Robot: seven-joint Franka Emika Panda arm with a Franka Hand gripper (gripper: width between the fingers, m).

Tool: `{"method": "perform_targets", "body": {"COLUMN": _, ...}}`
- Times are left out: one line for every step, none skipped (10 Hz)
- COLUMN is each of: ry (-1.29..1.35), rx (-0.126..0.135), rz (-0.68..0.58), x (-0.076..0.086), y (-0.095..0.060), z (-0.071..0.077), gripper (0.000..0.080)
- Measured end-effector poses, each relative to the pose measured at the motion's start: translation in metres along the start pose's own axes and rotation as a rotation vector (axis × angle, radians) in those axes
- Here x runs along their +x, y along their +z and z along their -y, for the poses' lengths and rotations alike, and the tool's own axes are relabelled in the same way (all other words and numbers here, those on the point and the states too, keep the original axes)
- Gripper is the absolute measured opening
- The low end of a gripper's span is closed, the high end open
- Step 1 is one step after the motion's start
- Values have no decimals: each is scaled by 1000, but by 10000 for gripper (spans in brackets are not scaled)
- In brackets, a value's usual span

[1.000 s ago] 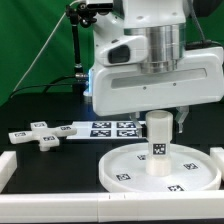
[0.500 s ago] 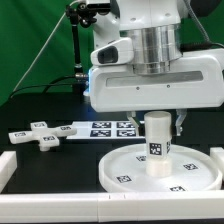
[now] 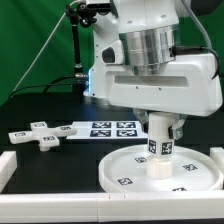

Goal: Assemble round table

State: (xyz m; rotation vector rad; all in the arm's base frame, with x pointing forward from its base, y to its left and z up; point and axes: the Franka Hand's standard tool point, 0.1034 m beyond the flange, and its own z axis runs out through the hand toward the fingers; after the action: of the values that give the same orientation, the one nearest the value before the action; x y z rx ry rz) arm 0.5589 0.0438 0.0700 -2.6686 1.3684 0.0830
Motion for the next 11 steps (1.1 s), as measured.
{"method": "perform_targets", "body": {"ry": 98, "rx": 5, "rz": 2, "x": -1, "y": 0, "z": 1, "gripper": 415}}
{"method": "perform_targets", "body": {"ry": 168, "rx": 9, "rz": -1, "x": -1, "y": 0, "z": 2, "gripper": 415}}
{"method": "perform_targets", "body": {"ry": 247, "rx": 19, "rz": 9, "x": 0, "y": 1, "z": 1, "gripper": 415}}
{"method": "perform_targets", "body": {"ry": 308, "rx": 35, "rz": 20, "x": 2, "y": 1, "z": 1, "gripper": 415}}
{"method": "perform_targets", "body": {"ry": 307, "rx": 35, "rz": 20, "x": 2, "y": 1, "z": 1, "gripper": 415}}
{"method": "perform_targets", "body": {"ry": 283, "rx": 35, "rz": 20, "x": 1, "y": 1, "z": 2, "gripper": 415}}
{"method": "perform_targets", "body": {"ry": 234, "rx": 34, "rz": 20, "x": 1, "y": 1, "z": 1, "gripper": 494}}
{"method": "perform_targets", "body": {"ry": 178, "rx": 34, "rz": 18, "x": 2, "y": 0, "z": 3, "gripper": 617}}
{"method": "perform_targets", "body": {"ry": 112, "rx": 38, "rz": 15, "x": 1, "y": -2, "z": 6, "gripper": 617}}
{"method": "perform_targets", "body": {"ry": -22, "rx": 39, "rz": 14, "x": 3, "y": -2, "z": 5, "gripper": 643}}
{"method": "perform_targets", "body": {"ry": -91, "rx": 38, "rz": 13, "x": 3, "y": -2, "z": 5, "gripper": 643}}
